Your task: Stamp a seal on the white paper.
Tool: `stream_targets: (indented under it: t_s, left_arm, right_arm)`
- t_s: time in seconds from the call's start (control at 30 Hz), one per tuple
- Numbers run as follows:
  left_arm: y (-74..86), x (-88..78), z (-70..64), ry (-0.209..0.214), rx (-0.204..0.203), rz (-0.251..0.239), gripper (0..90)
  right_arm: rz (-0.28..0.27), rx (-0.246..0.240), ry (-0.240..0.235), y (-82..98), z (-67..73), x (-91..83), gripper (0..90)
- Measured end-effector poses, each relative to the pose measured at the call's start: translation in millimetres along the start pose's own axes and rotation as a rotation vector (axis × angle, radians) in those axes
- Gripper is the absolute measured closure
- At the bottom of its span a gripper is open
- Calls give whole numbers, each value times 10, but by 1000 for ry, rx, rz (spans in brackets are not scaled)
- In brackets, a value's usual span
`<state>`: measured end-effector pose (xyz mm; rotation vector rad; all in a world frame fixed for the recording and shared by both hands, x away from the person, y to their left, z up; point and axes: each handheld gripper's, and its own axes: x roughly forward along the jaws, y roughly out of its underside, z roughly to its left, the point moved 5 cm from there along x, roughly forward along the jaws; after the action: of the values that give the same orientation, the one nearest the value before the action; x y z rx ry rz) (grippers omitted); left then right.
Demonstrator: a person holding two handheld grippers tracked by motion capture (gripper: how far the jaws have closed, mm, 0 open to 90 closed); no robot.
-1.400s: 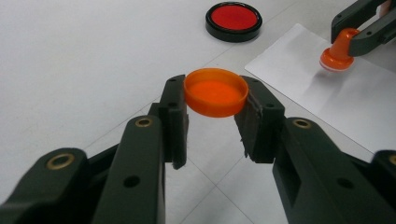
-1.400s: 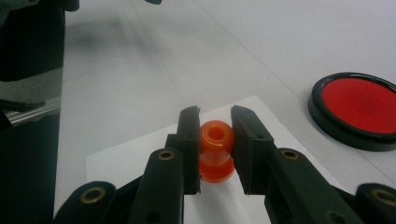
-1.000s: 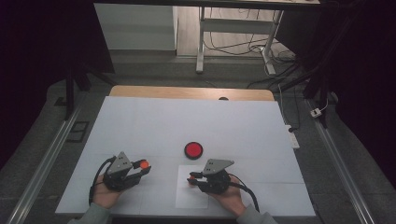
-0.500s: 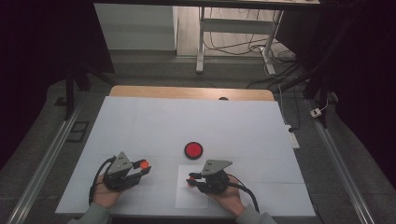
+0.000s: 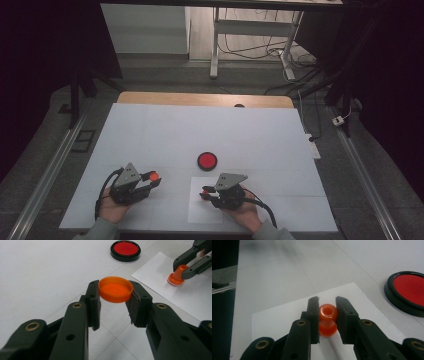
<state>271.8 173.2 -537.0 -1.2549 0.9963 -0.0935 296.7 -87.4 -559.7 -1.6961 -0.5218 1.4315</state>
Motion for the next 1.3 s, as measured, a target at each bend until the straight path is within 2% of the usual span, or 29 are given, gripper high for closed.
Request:
stream_targets:
  t_s: [0.57,1.3]
  left_arm:
    - [-4,1,-11,-2,-1,-1,646]
    - [-6,-8,-1,-2,-1,-3,646]
  right_arm:
    - [-17,18,4,18,6,11,730]
    - [-23,18,7,30,6,12,731]
